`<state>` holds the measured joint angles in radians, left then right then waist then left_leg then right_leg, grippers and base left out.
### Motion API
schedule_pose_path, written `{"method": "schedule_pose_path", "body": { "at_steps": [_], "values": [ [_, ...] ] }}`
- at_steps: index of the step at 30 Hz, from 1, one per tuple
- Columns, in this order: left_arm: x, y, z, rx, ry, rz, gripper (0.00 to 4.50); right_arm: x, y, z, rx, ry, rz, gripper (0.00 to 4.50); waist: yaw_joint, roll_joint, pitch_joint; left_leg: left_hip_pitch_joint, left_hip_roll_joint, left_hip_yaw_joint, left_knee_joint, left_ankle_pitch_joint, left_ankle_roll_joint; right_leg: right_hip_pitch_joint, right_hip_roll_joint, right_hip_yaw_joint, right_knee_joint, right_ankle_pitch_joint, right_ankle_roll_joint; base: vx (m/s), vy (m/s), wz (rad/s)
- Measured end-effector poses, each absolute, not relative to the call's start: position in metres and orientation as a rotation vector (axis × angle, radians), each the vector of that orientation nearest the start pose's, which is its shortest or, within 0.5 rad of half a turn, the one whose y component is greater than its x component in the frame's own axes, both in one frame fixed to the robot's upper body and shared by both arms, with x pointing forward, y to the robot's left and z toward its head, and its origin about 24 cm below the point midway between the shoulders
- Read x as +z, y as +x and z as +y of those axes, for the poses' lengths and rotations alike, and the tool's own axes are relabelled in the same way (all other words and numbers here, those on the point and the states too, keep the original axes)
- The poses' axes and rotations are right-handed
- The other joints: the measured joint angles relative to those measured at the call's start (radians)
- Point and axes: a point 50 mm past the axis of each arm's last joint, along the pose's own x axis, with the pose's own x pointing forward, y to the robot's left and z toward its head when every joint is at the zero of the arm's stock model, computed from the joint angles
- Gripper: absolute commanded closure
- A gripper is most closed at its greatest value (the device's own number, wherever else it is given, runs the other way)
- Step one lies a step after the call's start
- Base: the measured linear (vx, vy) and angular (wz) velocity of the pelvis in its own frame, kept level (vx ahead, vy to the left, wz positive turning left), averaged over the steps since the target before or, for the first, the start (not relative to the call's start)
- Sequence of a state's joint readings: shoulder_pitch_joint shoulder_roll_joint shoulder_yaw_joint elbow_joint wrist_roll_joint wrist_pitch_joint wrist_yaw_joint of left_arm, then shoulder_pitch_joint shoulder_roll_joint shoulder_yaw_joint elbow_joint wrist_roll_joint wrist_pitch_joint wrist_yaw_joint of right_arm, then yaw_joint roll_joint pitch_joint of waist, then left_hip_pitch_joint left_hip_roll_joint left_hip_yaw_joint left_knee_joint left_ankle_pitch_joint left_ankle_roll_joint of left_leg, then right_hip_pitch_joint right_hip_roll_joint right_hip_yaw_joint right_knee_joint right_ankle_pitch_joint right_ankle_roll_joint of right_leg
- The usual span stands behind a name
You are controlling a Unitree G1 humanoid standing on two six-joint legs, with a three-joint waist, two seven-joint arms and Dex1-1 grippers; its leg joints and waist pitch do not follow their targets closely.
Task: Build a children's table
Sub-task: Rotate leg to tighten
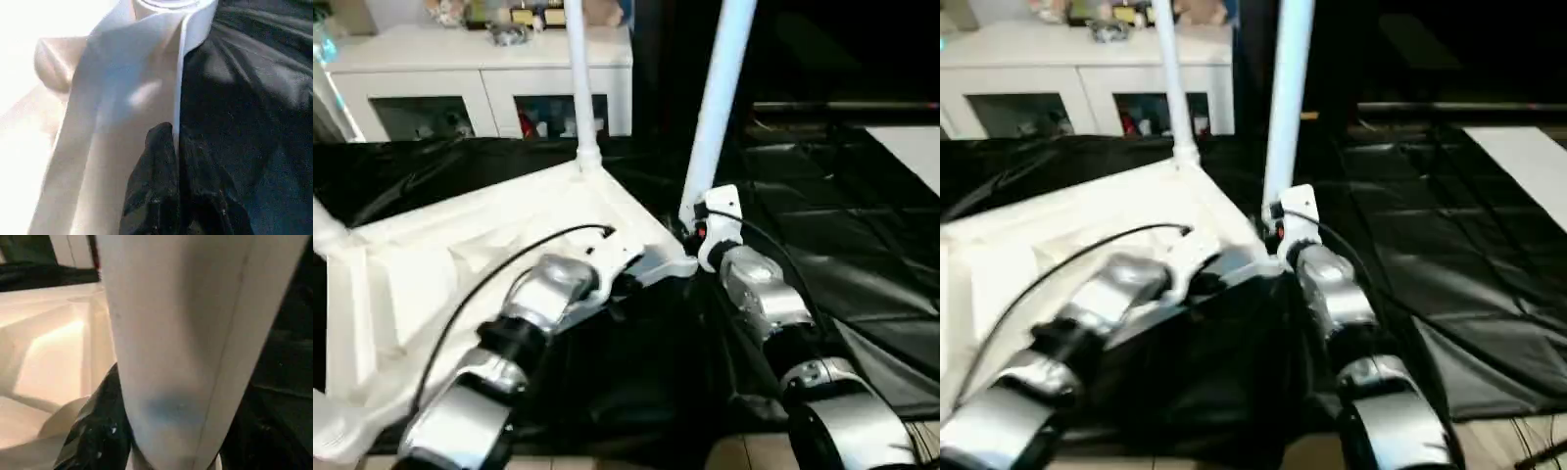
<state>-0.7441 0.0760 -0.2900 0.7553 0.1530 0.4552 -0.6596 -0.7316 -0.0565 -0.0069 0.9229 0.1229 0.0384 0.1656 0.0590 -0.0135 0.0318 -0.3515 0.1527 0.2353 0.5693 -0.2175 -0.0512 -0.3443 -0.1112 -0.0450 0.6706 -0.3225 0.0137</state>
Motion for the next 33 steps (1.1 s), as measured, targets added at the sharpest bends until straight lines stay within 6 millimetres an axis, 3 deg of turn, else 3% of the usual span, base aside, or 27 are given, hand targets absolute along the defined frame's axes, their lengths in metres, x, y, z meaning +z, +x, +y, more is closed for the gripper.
{"method": "schedule_pose_path", "body": {
  "at_steps": [1,2,3,4,5,7,11,13,15,18,24,30,33],
  "values": [
    [0.037,0.342,0.063,-0.869,0.384,0.623,4.5,0.047,0.369,-0.106,0.272,0.022,0.263,2.65,0.018,0.022,-0.002,-0.016,-0.007,-0.081,0.056,-0.006,0.019,0.004,0.002,-0.02,-0.004,0.001,0.001,0.078,0.01,-0.53],
    [0.036,0.341,0.061,-0.872,0.379,0.629,4.5,0.047,0.37,-0.106,0.267,0.016,0.266,2.65,0.024,0.053,-0.009,-0.006,-0.002,-0.118,0.045,-0.001,0.005,0.006,0.002,-0.048,-0.008,0.004,-0.001,0.078,0.01,-0.53],
    [0.037,0.341,0.059,-0.872,0.377,0.63,4.5,0.048,0.371,-0.106,0.26,0.013,0.263,2.65,0.023,0.063,-0.01,-0.009,0.0,-0.121,0.043,0.007,-0.009,0.008,0.002,-0.056,-0.017,0.015,-0.001,0.07,0.085,-0.4],
    [0.037,0.341,0.059,-0.87,0.379,0.631,4.5,0.048,0.372,-0.105,0.257,0.013,0.266,2.65,0.008,0.063,-0.011,-0.009,0.003,-0.12,0.033,0.01,-0.01,0.01,0.014,-0.049,-0.034,0.03,-0.009,0.0,0.0,0.0],
    [0.037,0.342,0.06,-0.867,0.381,0.63,4.5,0.048,0.372,-0.104,0.255,0.017,0.269,2.65,0.002,0.061,-0.011,0.0,0.003,-0.116,0.023,0.01,-0.01,0.008,0.018,-0.042,-0.044,0.039,-0.017,0.0,0.0,0.0],
    [0.037,0.342,0.062,-0.863,0.385,0.632,4.5,0.046,0.372,-0.102,0.251,0.022,0.283,2.65,0.0,0.045,-0.01,0.004,0.003,-0.104,0.002,0.01,-0.01,0.007,0.019,-0.033,-0.052,0.041,-0.017,-0.01,-0.013,0.09],
    [0.037,0.342,0.063,-0.866,0.386,0.63,4.5,0.048,0.374,-0.101,0.255,0.011,0.283,2.65,0.0,0.037,-0.015,0.003,0.003,-0.09,-0.012,0.01,-0.009,0.012,0.019,-0.024,-0.062,0.048,-0.015,0.0,0.0,0.0],
    [0.037,0.343,0.065,-0.87,0.388,0.627,4.5,0.049,0.374,-0.099,0.262,0.007,0.282,2.65,0.0,0.037,-0.015,0.003,0.003,-0.088,-0.012,0.01,-0.009,0.01,0.019,-0.022,-0.064,0.052,-0.015,0.0,0.0,0.0],
    [0.037,0.343,0.066,-0.873,0.39,0.626,4.5,0.049,0.374,-0.099,0.264,0.014,0.282,2.09,0.0,0.036,-0.015,0.003,0.003,-0.088,-0.014,0.01,-0.009,0.008,0.019,-0.022,-0.064,0.052,-0.015,0.0,0.0,0.0],
    [0.039,0.344,0.068,-0.88,0.394,0.614,4.5,0.04,0.37,-0.099,0.272,0.037,0.317,1.93,0.0,0.035,-0.014,0.001,0.004,-0.088,-0.015,0.01,-0.009,-0.001,0.019,-0.022,-0.064,0.052,-0.015,0.0,0.0,0.0],
    [0.043,0.346,0.077,-0.904,0.438,0.572,4.5,0.043,0.37,-0.098,0.36,0.055,0.296,1.22,0.0,0.04,-0.009,-0.004,0.009,-0.082,-0.016,0.011,-0.01,-0.004,0.02,-0.023,-0.064,0.069,-0.012,0.0,0.0,0.0],
    [0.049,0.343,0.092,-0.959,0.484,0.514,4.5,0.05,0.364,-0.111,0.563,0.022,0.227,0.68,0.002,0.047,0.001,-0.007,0.019,-0.075,-0.017,0.016,-0.013,-0.008,0.023,-0.026,-0.063,0.074,-0.017,0.0,0.0,0.0],
    [0.053,0.337,0.102,-1.035,0.503,0.457,4.5,0.054,0.353,-0.12,0.711,-0.031,0.174,0.46,0.003,0.052,0.001,-0.017,0.024,-0.072,-0.016,0.035,-0.004,-0.021,0.026,-0.025,-0.06,0.071,-0.014,0.061,-0.001,-0.04]
  ]
}}
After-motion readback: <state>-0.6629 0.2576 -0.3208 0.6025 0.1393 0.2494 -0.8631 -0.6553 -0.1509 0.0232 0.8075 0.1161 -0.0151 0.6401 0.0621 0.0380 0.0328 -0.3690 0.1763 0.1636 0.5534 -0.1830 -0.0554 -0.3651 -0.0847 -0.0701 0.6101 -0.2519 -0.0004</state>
